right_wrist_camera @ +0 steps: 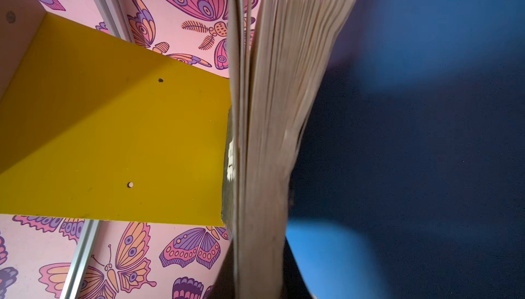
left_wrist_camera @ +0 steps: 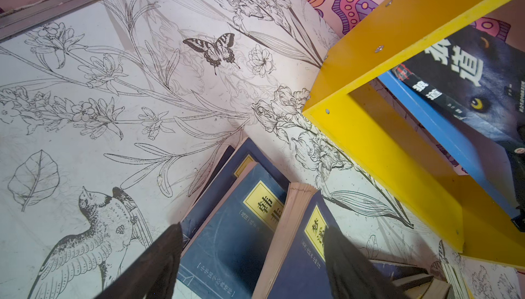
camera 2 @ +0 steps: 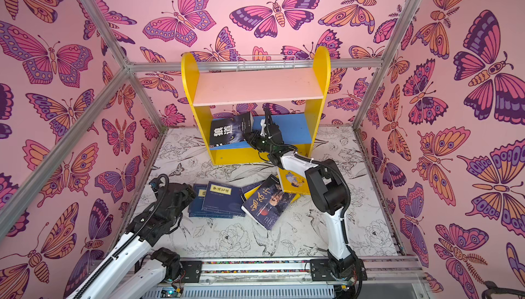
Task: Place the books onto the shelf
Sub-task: 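Set the book on the blue shelf with right gripper while left arm withdraws, then move right gripper to yellow cartoon book while left gripper reaches over pile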
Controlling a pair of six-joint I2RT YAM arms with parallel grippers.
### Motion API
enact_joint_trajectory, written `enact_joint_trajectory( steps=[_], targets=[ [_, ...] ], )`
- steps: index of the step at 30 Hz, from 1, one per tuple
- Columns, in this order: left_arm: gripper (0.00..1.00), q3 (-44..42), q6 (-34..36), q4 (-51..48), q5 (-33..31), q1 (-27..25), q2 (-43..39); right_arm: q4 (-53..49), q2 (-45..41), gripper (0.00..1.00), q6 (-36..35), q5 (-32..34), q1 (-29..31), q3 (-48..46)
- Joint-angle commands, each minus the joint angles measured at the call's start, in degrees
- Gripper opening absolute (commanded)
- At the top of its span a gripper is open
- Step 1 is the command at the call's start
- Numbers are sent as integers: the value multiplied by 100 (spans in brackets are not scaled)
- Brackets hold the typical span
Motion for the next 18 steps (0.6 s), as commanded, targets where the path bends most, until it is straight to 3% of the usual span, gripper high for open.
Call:
enact_joint_trajectory(
  steps=[1,3,5,8,12,18],
  targets=[
    [80,-8,-59,-140,27,21,29,-462,179,0,-242,-93,58,370],
    [80,-1,-66,-139,28,21,49,-741,210,2,-315,-188,57,511],
    [80,1,-77,-136,61,21,70,-932,201,11,-383,-240,61,568],
    [80,1,-84,-137,80,21,101,-1221,156,40,-447,-166,68,594],
    [80,27,-88,-129,94,21,117,-1574,48,67,-633,95,68,650],
    [81,95,3,-127,150,20,194,-2176,-84,88,-1041,483,59,911]
  ],
)
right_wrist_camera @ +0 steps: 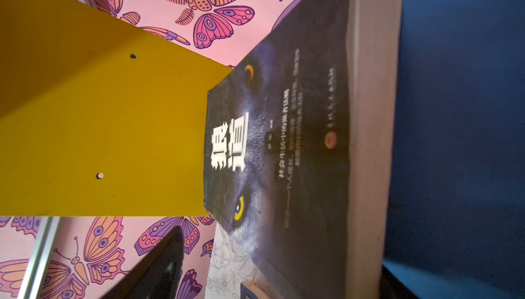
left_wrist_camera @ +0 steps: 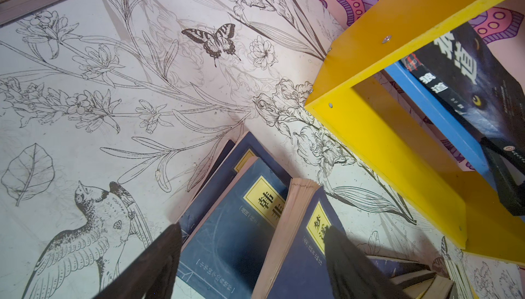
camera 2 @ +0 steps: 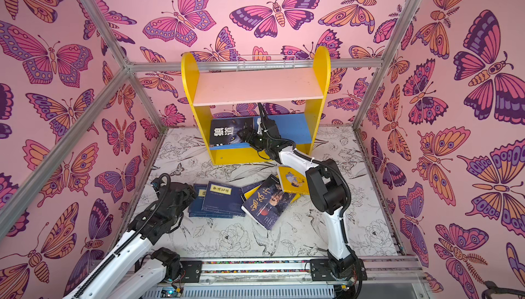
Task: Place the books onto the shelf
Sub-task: 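Move right gripper to yellow cartoon book while left gripper reaches over pile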
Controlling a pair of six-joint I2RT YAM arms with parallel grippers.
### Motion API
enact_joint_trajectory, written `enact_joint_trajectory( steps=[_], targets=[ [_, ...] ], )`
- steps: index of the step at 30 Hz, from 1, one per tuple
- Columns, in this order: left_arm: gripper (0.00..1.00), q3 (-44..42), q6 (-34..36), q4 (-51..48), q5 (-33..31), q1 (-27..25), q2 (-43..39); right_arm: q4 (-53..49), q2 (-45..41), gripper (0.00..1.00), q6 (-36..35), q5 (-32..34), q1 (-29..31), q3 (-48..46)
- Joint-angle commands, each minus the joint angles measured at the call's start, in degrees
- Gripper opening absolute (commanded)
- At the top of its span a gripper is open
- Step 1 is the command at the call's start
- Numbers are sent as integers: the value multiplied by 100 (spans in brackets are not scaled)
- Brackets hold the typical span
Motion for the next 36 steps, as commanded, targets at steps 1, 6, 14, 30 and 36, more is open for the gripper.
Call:
enact_joint_trajectory(
  steps=[1,6,14,30,36],
  targets=[
    [82,105,81,-134,52,21,60,-839,-164,89,-442,484,10,232],
    [84,226,334,-131,127,20,163,-1517,-482,92,-1001,1266,2,240],
    [85,443,1064,305,706,-59,544,-1609,-1683,91,-1523,1870,-74,-986],
    [86,2648,3689,2318,3482,-1959,4187,-2674,-4253,90,-614,1523,-2750,-4851],
    [93,3438,3771,2245,4774,-2106,5434,-2637,-3671,90,-1200,1409,-3034,-4880]
  ],
)
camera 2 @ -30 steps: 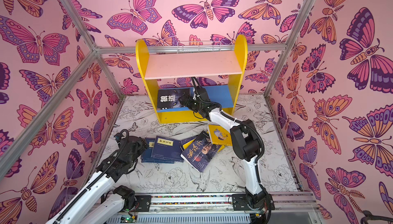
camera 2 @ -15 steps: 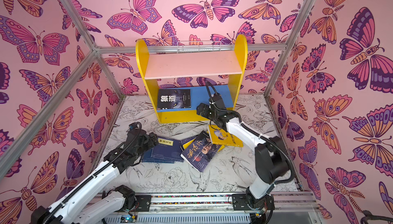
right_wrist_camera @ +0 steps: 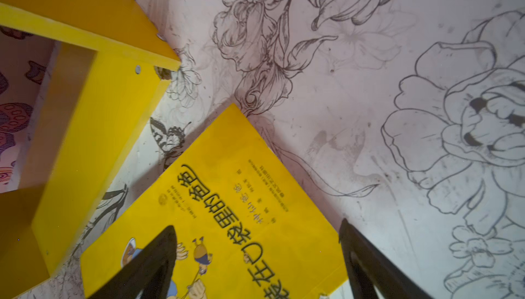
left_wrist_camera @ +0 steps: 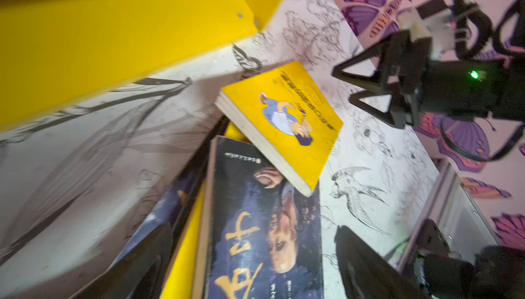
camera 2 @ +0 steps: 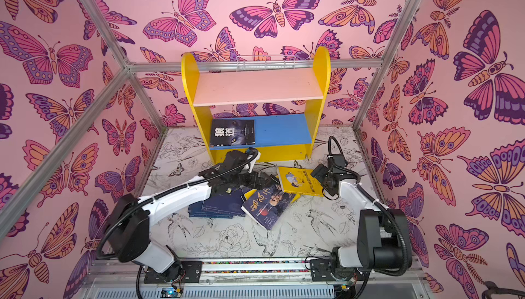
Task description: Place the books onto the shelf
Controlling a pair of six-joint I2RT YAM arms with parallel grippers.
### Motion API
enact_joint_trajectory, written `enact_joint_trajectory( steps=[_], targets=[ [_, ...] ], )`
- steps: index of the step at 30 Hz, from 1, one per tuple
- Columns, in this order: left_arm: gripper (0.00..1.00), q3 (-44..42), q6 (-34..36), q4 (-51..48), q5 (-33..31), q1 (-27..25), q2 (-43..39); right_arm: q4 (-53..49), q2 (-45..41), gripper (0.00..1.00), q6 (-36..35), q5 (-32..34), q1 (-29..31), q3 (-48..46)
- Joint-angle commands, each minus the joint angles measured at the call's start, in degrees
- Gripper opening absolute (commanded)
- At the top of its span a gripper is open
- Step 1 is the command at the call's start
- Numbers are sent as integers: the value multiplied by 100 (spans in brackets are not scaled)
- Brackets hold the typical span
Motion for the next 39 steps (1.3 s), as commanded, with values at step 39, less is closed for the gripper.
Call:
enact_joint_trajectory(
  steps=[39],
  targets=[
    [86,1376,-236,-162,1467,489,2541,637,1005,88,-1965,-18,1424,-237]
  ],
)
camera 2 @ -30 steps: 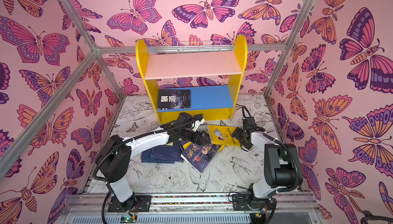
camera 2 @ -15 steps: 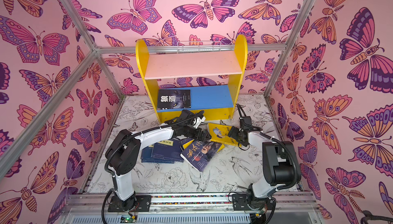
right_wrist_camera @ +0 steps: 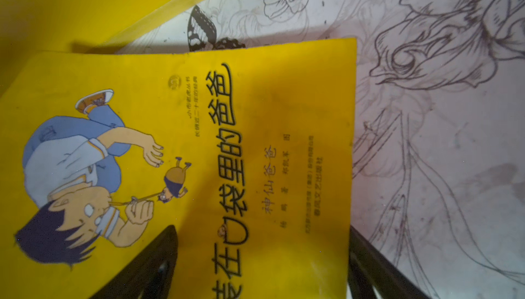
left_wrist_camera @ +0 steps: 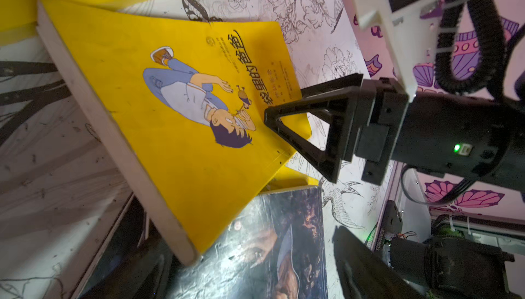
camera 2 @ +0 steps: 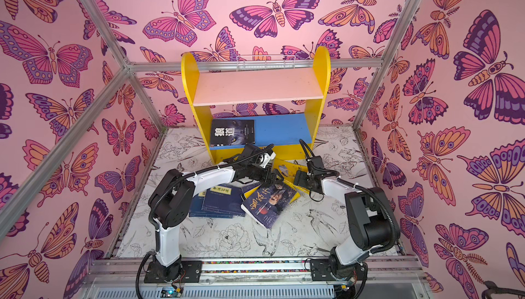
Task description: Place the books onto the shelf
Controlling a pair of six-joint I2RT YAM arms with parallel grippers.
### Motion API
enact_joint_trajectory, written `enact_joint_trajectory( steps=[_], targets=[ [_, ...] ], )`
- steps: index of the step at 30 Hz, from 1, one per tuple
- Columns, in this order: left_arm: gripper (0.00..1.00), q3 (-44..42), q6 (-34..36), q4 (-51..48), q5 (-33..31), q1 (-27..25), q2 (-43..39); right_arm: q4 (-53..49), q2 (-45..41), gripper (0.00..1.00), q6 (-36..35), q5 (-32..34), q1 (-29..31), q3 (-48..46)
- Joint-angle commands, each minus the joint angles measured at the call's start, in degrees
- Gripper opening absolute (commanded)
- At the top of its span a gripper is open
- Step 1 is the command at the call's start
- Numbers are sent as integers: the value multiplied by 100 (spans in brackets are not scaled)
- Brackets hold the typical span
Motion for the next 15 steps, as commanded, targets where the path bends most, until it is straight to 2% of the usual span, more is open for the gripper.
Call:
enact_joint_trajectory(
  steps=[1,15],
  targets=[
    [86,-65,-137,-158,-157,149,392,-274,93,88,-286,-163,187,-200],
    [66,416,-64,-109,-711,137,787,-273,-3,88,-361,-47,223,-333]
  ],
)
